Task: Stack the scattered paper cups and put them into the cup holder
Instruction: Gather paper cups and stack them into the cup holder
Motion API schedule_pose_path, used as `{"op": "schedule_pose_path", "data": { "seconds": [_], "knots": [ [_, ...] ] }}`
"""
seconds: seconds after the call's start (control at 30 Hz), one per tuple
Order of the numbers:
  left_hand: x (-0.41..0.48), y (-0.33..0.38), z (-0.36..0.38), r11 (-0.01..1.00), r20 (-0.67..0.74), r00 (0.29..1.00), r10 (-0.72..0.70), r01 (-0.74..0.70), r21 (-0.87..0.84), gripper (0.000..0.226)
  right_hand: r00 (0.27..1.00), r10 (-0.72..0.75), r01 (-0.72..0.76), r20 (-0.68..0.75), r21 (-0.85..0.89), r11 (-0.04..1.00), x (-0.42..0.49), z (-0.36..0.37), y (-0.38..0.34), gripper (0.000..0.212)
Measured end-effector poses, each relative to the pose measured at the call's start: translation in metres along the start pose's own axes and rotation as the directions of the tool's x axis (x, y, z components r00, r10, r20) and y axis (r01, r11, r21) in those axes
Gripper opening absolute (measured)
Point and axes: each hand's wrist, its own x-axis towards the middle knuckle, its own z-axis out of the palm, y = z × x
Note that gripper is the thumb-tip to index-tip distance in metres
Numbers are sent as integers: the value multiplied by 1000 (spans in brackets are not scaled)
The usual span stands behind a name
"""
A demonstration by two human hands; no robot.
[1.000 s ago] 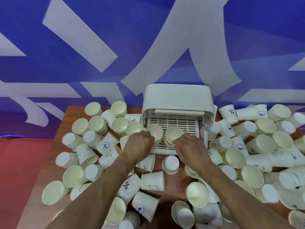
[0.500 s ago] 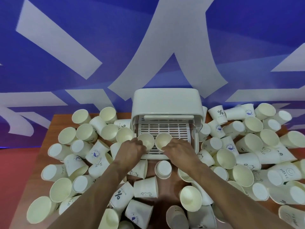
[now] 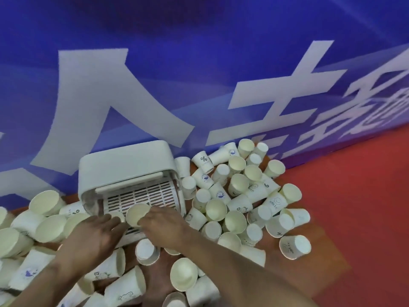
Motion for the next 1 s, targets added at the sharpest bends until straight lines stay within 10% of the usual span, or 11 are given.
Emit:
{"op": "schedule_pose_path", "data": {
  "seconds": [0.2,0.53,0.77,1.0],
  "knots": [
    [87,57,-40,972,-71,972,225,-229,-47,20,984,46,-54,-169,-41,998,-90,-52,61,16],
    [267,134,-36,731,407,779,478,-609,308,17,848,460,-476,-263,4,880,-192,-123,269,20],
    [328,156,51,986,287,958,21,27,-163,25,882,462,-466,-98,-23,884,-200,-80,339,27],
    [313,186,106,981,308,941,143,-94,-169,31,928,354,-360,-117,-38,932,-185,-42,350,26]
  ]
}}
